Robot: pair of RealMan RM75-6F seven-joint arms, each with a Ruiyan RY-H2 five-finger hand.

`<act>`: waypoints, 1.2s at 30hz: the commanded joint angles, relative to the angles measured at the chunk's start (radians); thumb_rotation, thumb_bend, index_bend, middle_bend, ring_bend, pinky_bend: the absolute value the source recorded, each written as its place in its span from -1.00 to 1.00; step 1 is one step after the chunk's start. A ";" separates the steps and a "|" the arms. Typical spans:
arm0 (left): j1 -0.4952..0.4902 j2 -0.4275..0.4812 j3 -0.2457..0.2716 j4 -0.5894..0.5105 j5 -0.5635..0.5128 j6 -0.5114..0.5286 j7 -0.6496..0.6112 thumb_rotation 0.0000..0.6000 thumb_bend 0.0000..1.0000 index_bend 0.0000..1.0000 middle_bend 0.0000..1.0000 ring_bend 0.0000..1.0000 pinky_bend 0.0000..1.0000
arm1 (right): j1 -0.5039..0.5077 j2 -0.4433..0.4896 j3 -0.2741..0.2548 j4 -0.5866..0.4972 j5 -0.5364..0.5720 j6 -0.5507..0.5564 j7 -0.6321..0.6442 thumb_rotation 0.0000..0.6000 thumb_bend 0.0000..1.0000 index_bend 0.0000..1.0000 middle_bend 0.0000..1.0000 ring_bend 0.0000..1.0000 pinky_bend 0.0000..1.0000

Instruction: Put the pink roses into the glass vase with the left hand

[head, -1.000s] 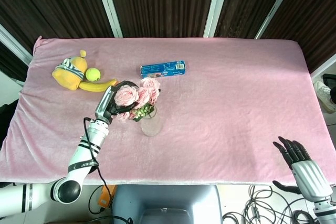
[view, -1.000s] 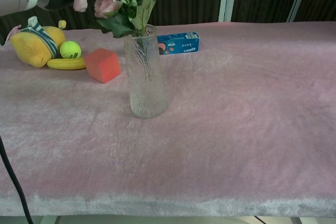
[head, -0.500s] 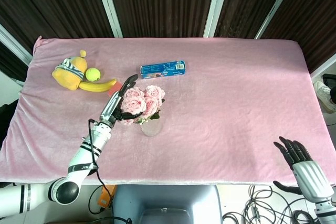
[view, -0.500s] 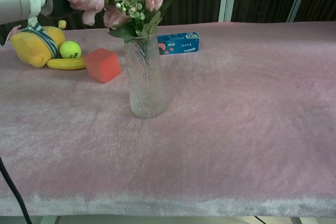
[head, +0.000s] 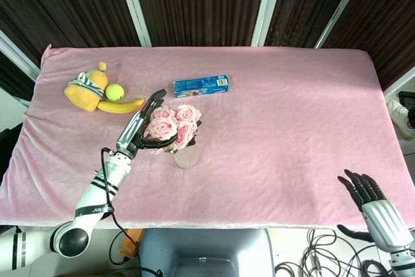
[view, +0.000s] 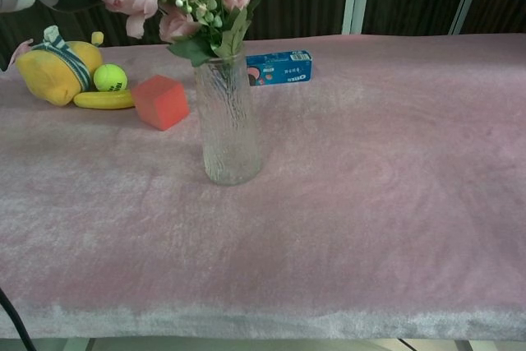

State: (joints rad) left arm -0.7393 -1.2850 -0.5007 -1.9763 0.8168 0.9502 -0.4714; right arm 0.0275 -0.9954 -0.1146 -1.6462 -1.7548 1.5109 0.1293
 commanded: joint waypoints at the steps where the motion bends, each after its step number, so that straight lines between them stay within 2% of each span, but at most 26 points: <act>1: 0.027 0.038 -0.002 -0.016 0.034 -0.048 -0.044 0.90 -0.56 -1.00 -1.00 -1.00 -1.00 | -0.002 -0.001 0.001 0.000 0.002 0.001 -0.003 1.00 -0.58 -1.00 -1.00 -1.00 -1.00; 5: 0.072 0.087 0.004 -0.025 0.118 -0.085 -0.099 0.89 -0.53 -1.00 -1.00 -1.00 -1.00 | -0.001 -0.003 0.000 0.000 0.001 -0.003 -0.009 1.00 -0.58 -1.00 -1.00 -1.00 -1.00; 11: 0.169 0.154 0.067 -0.017 0.308 -0.079 -0.163 1.00 -0.53 -1.00 -1.00 -1.00 -1.00 | 0.000 -0.008 0.002 -0.010 0.017 -0.020 -0.039 1.00 -0.58 -1.00 -1.00 -1.00 -1.00; 14: 0.229 0.165 0.124 0.039 0.462 -0.017 -0.188 1.00 -0.54 -1.00 -1.00 -1.00 -1.00 | -0.001 -0.012 0.000 -0.015 0.016 -0.024 -0.056 1.00 -0.58 -1.00 -1.00 -1.00 -1.00; 17: 0.301 0.209 0.202 0.104 0.634 0.062 -0.239 1.00 -0.53 -1.00 -1.00 -1.00 -1.00 | -0.001 -0.014 0.002 -0.020 0.022 -0.028 -0.066 1.00 -0.58 -1.00 -1.00 -1.00 -1.00; 20: 0.357 0.251 0.274 0.188 0.761 0.147 -0.218 1.00 -0.45 -1.00 -1.00 -1.00 -1.00 | -0.004 -0.016 0.005 -0.024 0.028 -0.024 -0.074 1.00 -0.58 -1.00 -1.00 -1.00 -1.00; 23: 0.461 0.257 0.360 0.324 0.851 0.297 -0.032 1.00 -0.37 -1.00 -1.00 -1.00 -1.00 | -0.005 -0.021 0.012 -0.026 0.043 -0.028 -0.087 1.00 -0.58 -1.00 -1.00 -1.00 -1.00; 25: 0.507 0.239 0.388 0.377 0.867 0.362 0.062 1.00 -0.31 -1.00 -1.00 -1.00 -1.00 | -0.006 -0.023 0.018 -0.032 0.057 -0.028 -0.092 1.00 -0.57 -1.00 -1.00 -1.00 -1.00; 29: 0.534 0.212 0.397 0.411 0.862 0.405 0.110 1.00 -0.25 -1.00 -1.00 -1.00 -1.00 | -0.009 -0.026 0.022 -0.036 0.067 -0.027 -0.100 1.00 -0.58 -1.00 -1.00 -1.00 -1.00; 32: 0.596 0.110 0.417 0.541 0.828 0.491 0.171 1.00 -0.22 -1.00 -1.00 -1.00 -1.00 | -0.019 -0.036 0.038 -0.046 0.100 -0.016 -0.127 1.00 -0.58 -1.00 -1.00 -1.00 -1.00; 33: 0.603 0.081 0.428 0.596 0.820 0.486 0.248 1.00 -0.22 -1.00 -1.00 -1.00 -1.00 | -0.020 -0.039 0.049 -0.049 0.121 -0.014 -0.129 1.00 -0.58 -1.00 -1.00 -1.00 -1.00; 36: 0.609 0.040 0.414 0.624 0.817 0.537 0.325 1.00 -0.20 -1.00 -1.00 -1.00 -1.00 | -0.021 -0.045 0.064 -0.052 0.148 -0.015 -0.143 1.00 -0.58 -1.00 -1.00 -1.00 -1.00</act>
State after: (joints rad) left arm -0.1758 -1.1624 -0.1044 -1.4371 1.6461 1.4252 -0.2938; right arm 0.0090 -1.0351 -0.0598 -1.6948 -1.6175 1.4941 -0.0045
